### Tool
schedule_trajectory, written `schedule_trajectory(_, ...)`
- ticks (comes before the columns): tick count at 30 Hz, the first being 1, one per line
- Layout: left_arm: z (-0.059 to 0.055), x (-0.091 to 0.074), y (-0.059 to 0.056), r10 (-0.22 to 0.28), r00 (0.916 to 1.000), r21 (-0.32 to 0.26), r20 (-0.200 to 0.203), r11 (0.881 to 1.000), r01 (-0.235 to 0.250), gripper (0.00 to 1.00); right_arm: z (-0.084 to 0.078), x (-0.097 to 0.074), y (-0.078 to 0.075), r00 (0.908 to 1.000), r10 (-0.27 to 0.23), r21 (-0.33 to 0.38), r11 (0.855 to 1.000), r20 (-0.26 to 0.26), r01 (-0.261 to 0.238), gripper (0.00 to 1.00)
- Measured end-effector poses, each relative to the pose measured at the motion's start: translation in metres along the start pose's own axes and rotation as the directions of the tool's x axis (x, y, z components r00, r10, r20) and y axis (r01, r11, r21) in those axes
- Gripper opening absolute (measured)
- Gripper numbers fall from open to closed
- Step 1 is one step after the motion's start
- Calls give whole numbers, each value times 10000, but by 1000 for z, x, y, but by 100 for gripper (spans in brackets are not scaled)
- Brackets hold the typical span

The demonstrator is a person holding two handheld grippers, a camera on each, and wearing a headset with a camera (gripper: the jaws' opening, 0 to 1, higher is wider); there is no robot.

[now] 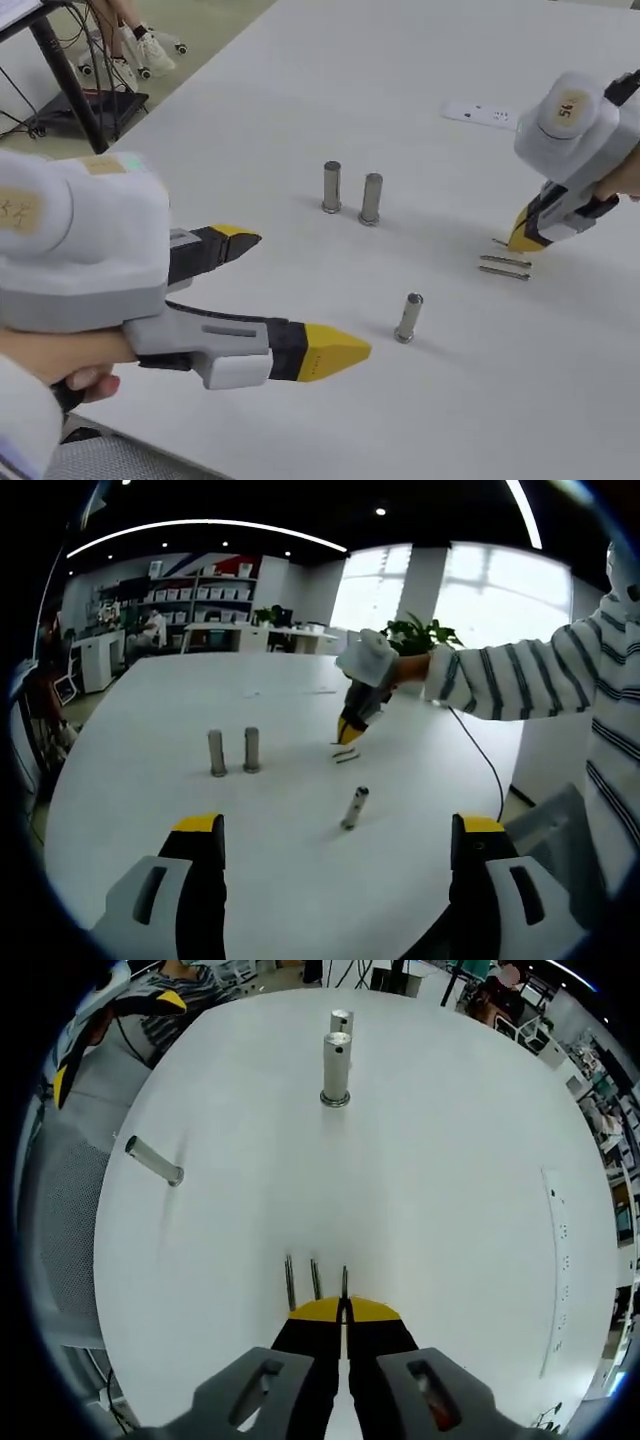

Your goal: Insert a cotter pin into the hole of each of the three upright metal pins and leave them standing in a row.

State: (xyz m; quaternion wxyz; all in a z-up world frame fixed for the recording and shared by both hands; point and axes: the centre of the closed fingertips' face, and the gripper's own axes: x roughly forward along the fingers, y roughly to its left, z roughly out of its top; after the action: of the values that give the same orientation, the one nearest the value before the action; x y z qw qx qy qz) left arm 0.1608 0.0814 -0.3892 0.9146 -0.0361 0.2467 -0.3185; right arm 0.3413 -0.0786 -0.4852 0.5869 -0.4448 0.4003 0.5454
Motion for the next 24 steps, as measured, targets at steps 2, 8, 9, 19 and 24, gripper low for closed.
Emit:
schedule_trajectory(2, 1, 1, -1, -53, 10000, 6, 24, 10000, 53, 92, 3, -9, -2, 9991, -298, -103, 9995, 297, 301, 0)
schedule_trajectory(8, 2, 6, -6, -274, 9996, -210, 16, 9994, 274, 92, 11, -40, -1, 9852, -1159, -234, 9925, 1264, 1198, 0)
schedule_trajectory(9, 2, 7, -6, -304, 9995, -217, 8, 9993, 304, 92, 12, -45, 0, 9818, -1292, -254, 9907, 1389, 1339, 0)
schedule_trajectory(19, 7, 12, -11, -477, 9987, -472, 158, 9977, 484, 84, 20, -81, 19, 9323, -2687, -627, 9545, 2422, 2914, 0)
schedule_trajectory(24, 13, 15, -14, -482, 9983, -611, 331, 9969, 502, 78, 33, -97, 33, 8978, -3117, -589, 9366, 3110, 3455, 0)
